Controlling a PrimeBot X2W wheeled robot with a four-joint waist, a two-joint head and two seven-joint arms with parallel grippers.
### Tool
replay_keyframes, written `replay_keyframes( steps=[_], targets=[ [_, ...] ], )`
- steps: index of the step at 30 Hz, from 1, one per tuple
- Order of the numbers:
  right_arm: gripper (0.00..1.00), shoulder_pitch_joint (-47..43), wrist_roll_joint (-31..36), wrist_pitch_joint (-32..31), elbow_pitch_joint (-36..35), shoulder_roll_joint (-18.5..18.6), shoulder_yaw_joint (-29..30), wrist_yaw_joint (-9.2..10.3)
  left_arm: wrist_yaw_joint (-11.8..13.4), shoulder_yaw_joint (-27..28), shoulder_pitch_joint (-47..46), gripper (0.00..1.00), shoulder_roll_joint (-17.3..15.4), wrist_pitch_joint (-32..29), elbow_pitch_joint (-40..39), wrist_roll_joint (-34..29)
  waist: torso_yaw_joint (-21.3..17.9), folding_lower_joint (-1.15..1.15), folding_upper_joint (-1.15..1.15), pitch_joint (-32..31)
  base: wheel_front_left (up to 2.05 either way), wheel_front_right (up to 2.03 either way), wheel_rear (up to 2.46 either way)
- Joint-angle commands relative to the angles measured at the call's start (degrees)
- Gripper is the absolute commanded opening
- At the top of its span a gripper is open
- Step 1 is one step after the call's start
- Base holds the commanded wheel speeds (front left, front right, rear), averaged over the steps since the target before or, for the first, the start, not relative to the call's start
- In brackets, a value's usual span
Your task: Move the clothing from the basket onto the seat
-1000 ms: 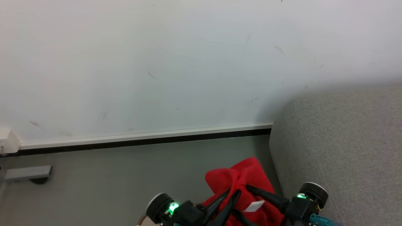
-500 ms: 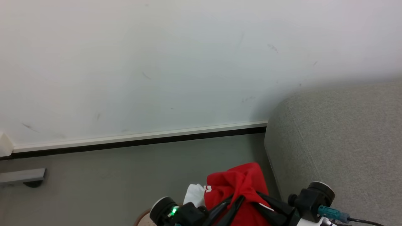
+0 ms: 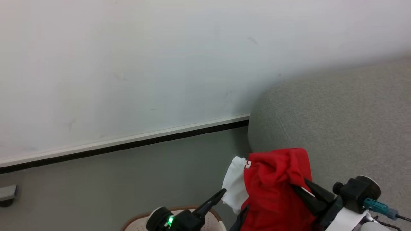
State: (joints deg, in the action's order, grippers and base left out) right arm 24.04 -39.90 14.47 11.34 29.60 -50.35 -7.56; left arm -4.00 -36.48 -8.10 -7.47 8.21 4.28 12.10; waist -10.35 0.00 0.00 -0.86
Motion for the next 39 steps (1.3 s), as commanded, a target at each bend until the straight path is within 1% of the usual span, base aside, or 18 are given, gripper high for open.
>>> replay_keyframes(
  steps=[1,10,18,25,29,33,37,38,39],
  targets=[
    [0.0,-1.4,0.4,0.3,-0.3,0.9,1.7,0.14,0.2,-0.2,-0.4,1.0,0.4,0.7,0.5,0.4,-2.3,0.0,0.0,1.0,0.0,0.0,0.0],
    [0.0,-4.5,2.3,0.0,-2.1,2.2,8.0,0.14,0.6,-1.1,-2.0,1.0,1.5,2.5,3.4,0.7,-8.1,0.0,0.0,3.4,0.0,0.0,0.0],
    [0.0,-6.9,3.7,-0.2,-3.4,2.1,12.5,0.14,0.5,-2.0,-3.2,1.0,2.1,3.5,5.6,1.1,-10.2,0.0,0.0,4.3,0.0,0.0,0.0],
    [0.0,-8.2,4.6,-0.9,-4.3,1.7,14.4,0.14,0.4,-2.4,-3.4,1.0,1.9,3.8,6.7,1.6,-10.6,0.0,0.0,4.1,0.0,0.0,0.0],
    [0.0,-8.7,5.2,-0.8,-4.7,1.4,16.0,0.14,0.5,-2.7,-3.9,1.0,1.8,3.5,6.5,1.4,-10.3,0.0,0.0,5.0,0.0,0.0,0.0],
    [0.0,-6.4,6.6,-0.5,-4.3,0.4,18.9,0.14,0.5,-2.5,-5.8,1.0,1.0,2.7,5.4,0.4,-9.6,0.0,0.0,8.5,0.0,0.0,0.0],
    [0.0,-1.7,8.6,-0.3,-2.5,0.0,23.1,0.14,0.0,-2.1,-10.4,1.0,-0.6,1.1,4.1,-1.3,-8.2,0.0,0.0,14.8,0.0,0.0,0.0],
    [0.0,-1.7,8.6,-0.3,-2.5,0.0,23.1,0.14,0.0,-2.1,-10.4,1.0,-0.6,1.1,4.1,-1.3,-8.2,0.0,0.0,14.8,0.0,0.0,0.0],
    [0.0,0.0,8.9,-0.3,-2.1,-0.3,24.4,0.14,-0.2,-1.9,-12.0,1.0,-0.9,0.6,3.7,-1.7,-7.8,0.0,0.0,16.7,0.0,0.0,0.0]
  ],
)
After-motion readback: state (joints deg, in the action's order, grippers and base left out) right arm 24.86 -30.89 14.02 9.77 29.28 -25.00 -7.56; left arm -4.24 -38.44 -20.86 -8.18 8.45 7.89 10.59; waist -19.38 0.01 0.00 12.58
